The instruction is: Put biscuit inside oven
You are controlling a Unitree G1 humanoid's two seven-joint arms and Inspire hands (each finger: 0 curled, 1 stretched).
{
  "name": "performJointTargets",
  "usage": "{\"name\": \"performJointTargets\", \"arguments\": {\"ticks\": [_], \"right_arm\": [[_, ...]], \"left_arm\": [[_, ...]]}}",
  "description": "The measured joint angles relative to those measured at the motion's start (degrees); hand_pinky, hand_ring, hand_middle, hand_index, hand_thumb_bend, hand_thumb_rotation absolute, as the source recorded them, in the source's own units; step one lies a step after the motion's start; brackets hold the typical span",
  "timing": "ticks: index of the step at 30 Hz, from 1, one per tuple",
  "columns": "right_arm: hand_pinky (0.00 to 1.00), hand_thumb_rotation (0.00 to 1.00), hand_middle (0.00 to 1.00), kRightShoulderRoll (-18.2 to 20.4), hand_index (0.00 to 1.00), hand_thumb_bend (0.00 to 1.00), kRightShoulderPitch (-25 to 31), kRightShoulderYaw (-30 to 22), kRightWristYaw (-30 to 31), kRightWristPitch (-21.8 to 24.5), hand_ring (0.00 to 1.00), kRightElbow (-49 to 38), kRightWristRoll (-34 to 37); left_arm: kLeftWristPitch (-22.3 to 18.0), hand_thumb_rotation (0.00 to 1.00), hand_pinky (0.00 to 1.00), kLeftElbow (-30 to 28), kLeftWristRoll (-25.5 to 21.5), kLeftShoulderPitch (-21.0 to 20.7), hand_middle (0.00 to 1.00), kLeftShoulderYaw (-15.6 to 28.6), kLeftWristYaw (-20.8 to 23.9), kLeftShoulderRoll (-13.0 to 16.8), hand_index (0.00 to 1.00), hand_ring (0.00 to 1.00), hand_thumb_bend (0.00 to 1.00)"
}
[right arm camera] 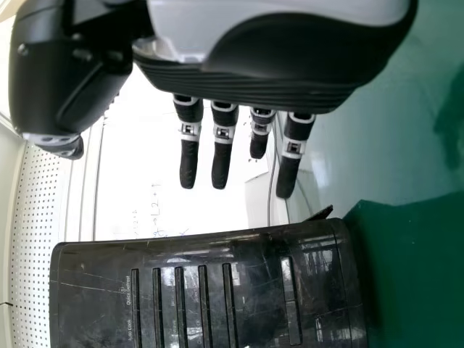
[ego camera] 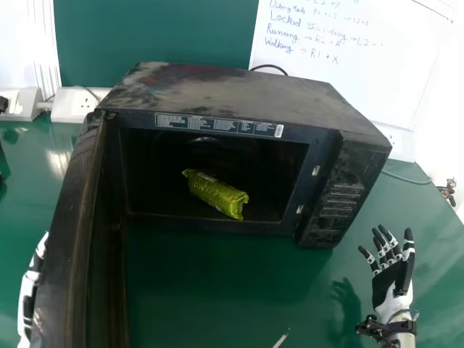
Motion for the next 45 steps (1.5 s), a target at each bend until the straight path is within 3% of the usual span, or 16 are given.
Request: {"name": "performJointTargets", "arguments": {"ticks": [4,6,11,16,22,28,34,39,45], "right_arm": [[0.74,0.56,0.86,0.0,0.82,0.79,0.0,0.0,0.8,0.0,0.86,0.1,0.3],[0.73,0.59,0.86,0.0,0.83,0.76,-0.1,0.0,1.8,0.0,0.86,0.4,0.9],[0.74,0.63,0.86,0.0,0.85,0.75,-0.1,0.0,2.8,0.0,0.87,1.1,1.4],[0.74,0.63,0.87,0.0,0.85,0.77,-0.2,0.0,3.3,-0.3,0.87,1.9,1.4],[0.78,0.63,0.87,0.0,0.85,0.78,-0.4,-0.1,3.2,-0.7,0.88,2.0,1.4],[0.81,0.61,0.87,0.0,0.84,0.81,-0.9,-0.3,2.8,-0.7,0.88,2.0,1.7],[0.79,0.6,0.87,0.0,0.84,0.79,-0.9,-0.5,1.9,-0.7,0.88,2.0,1.8],[0.8,0.61,0.86,0.1,0.83,0.78,-0.9,-0.6,1.7,-0.6,0.88,2.0,2.0],[0.81,0.62,0.86,0.1,0.83,0.79,-0.9,-0.6,1.7,-0.6,0.88,2.0,2.0]], "left_arm": [[-6.4,0.77,0.84,3.5,4.7,-1.2,0.97,-0.1,4.0,0.0,1.0,0.93,0.91],[-8.2,0.76,0.85,4.4,7.2,-1.6,0.98,-0.1,6.4,0.0,1.0,0.93,0.93],[-11.6,0.7,0.89,5.9,11.6,-1.7,0.99,-1.7,10.0,1.8,1.0,0.95,0.86],[-14.2,0.69,0.89,7.8,12.7,-2.1,0.98,-3.9,12.9,4.2,0.99,0.95,0.83],[-14.5,0.66,0.88,7.4,17.3,-1.7,0.98,-5.0,17.5,4.9,1.0,0.95,0.8],[-14.7,0.65,0.87,5.1,26.3,-1.2,0.97,-2.0,22.6,4.2,0.99,0.93,0.79],[-17.8,0.71,0.89,3.4,38.6,-1.8,0.97,5.2,26.8,1.2,0.99,0.93,0.76],[-21.6,0.76,0.89,3.4,44.7,-3.5,0.98,8.9,30.2,0.1,0.97,0.94,0.74],[-21.7,0.8,0.87,1.4,50.1,-4.0,0.96,10.7,32.9,0.0,0.96,0.92,0.75]]}}
